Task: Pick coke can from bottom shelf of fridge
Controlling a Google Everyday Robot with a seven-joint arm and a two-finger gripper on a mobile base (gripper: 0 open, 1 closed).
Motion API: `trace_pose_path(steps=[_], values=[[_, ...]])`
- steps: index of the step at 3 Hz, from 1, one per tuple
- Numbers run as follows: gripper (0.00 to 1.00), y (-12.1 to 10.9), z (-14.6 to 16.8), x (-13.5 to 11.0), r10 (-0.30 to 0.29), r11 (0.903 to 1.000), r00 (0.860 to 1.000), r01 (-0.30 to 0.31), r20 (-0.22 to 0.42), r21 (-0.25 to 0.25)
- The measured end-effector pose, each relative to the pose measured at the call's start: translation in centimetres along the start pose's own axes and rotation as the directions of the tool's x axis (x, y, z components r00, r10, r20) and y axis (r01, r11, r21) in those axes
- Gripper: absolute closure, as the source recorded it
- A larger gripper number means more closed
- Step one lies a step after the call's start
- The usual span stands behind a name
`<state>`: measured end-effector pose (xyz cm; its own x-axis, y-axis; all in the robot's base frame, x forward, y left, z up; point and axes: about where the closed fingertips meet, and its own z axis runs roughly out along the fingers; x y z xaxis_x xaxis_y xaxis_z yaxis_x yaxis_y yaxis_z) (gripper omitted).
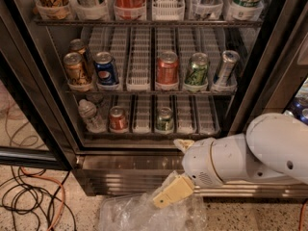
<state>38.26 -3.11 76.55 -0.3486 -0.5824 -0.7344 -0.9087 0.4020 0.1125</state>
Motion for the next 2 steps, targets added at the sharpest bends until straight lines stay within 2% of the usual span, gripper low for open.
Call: trace_pose_path(steps=[1,2], values=[[0.0,-3.03,4.68,-3.23,-0.088,0.9961,0.986,0.089,0.144,0.001],[0.0,-3.03,4.68,-3.23,-0.088,0.9961,0.986,0.089,0.144,0.001]])
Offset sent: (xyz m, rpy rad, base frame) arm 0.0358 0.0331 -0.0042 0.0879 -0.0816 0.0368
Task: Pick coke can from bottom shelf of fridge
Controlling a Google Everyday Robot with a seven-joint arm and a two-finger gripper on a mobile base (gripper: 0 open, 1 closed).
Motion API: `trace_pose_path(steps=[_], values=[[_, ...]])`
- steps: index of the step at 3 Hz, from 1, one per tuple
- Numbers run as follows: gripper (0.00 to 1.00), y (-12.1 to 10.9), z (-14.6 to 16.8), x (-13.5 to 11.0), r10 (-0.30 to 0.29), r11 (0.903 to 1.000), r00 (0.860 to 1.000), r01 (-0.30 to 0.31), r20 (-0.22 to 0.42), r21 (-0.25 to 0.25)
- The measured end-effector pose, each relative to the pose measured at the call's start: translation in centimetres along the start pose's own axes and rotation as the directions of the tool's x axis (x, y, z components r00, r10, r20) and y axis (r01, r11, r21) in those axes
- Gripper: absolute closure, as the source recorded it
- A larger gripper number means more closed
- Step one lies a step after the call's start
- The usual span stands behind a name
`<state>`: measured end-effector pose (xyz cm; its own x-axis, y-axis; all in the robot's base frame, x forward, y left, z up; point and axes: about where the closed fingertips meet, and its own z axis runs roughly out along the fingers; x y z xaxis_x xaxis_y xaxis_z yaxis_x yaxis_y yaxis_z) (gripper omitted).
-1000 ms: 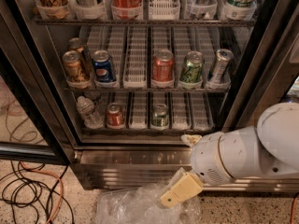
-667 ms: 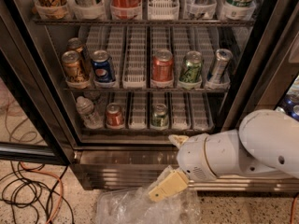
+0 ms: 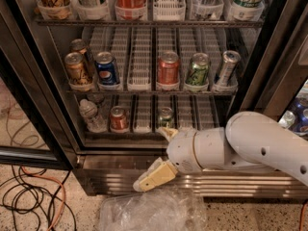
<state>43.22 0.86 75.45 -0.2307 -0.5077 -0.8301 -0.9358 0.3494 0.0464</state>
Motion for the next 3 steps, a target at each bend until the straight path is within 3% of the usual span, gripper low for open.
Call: trace_pose_path(steps=[1,2,3], values=[[0.0,-0.7,1.1,0.5,0.007,0.9988,1.0,-0.006,-0.021,0.048],[0.0,-4.5,3.8,0.7,-0.023,0.9879,0.999,0.028,-0.033,0.153],[0.0,-8.4,6.1,-0.1,-0.059,0.9652,0.998,0.062,-0.02,0.254]])
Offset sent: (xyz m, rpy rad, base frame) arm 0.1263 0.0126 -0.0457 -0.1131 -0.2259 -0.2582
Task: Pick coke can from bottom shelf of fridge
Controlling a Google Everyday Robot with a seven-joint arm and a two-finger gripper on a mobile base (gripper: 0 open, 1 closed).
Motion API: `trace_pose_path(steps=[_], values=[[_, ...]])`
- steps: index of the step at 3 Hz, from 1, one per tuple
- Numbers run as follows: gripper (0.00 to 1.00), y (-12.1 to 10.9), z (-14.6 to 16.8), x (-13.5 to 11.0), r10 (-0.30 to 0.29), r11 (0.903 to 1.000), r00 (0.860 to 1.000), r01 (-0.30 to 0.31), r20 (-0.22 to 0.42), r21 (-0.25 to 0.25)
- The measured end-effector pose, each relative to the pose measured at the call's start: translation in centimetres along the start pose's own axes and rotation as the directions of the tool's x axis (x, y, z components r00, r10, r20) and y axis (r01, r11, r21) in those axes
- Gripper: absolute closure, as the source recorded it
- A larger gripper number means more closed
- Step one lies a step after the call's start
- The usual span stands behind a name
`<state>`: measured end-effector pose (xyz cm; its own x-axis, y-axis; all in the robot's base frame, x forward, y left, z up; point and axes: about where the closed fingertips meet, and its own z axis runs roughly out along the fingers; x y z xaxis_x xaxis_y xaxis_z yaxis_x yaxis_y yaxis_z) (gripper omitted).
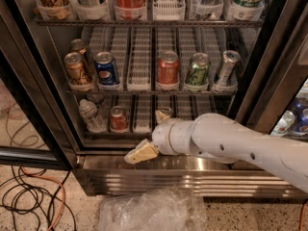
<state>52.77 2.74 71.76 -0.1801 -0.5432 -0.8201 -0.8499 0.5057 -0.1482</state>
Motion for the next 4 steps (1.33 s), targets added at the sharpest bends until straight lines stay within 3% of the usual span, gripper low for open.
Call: trace_pose_path(steps=[1,2,3,4], values=[[0.0,-0.9,0.3,-0.6,-0.007,0.9993,1.0,0.006,0.013,0.037],[0.0,-0.1,0.6,-0.2,0.028,0.9996,1.0,-0.028,0.01,0.009],[0.0,0.6,4.4,-0.8,0.069,0.9972,0.996,-0.067,0.051,-0.031],[0.0,1.7,13.8,-1.7,0.105,0.9926,0.987,-0.096,0.121,-0.075]])
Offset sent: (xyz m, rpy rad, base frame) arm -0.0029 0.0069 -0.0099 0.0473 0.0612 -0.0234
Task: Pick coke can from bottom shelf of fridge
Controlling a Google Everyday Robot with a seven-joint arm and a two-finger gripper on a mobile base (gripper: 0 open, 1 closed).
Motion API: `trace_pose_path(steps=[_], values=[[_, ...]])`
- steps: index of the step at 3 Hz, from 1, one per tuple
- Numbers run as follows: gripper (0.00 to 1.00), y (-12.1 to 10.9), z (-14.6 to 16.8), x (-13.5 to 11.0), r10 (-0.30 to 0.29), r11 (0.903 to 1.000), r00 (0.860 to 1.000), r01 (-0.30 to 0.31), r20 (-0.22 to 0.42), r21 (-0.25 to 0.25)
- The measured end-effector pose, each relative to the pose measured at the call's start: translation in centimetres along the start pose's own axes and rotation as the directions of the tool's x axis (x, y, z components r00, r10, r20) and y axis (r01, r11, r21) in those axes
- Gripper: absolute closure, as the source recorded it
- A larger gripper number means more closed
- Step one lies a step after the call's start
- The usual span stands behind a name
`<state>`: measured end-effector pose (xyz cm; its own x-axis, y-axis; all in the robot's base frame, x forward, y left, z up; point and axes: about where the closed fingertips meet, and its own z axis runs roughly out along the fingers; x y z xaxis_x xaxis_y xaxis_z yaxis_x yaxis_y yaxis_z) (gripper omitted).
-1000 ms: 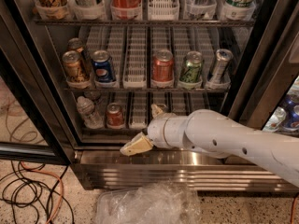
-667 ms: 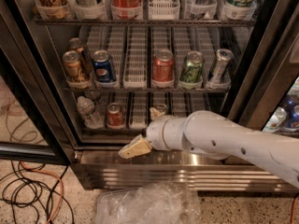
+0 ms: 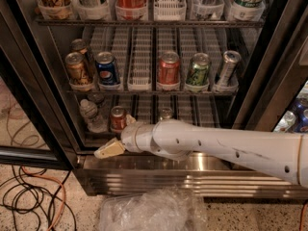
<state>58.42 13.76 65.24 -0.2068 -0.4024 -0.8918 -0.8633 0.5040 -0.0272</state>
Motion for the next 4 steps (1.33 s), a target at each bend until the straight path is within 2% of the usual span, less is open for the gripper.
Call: trace_pose_path(steps=[1,3,4], values=[[0.0,0.3,0.8,0.4,-0.006,0.9999,1.0,0.006,-0.011,-0.012],[0.0,-3.7,6.8,0.5,-0.093,0.9949,0.996,0.093,0.007,0.039],[0.0,-5.3,8.7,0.9,-0.102,0.9925,0.995,0.102,0.003,0.068]])
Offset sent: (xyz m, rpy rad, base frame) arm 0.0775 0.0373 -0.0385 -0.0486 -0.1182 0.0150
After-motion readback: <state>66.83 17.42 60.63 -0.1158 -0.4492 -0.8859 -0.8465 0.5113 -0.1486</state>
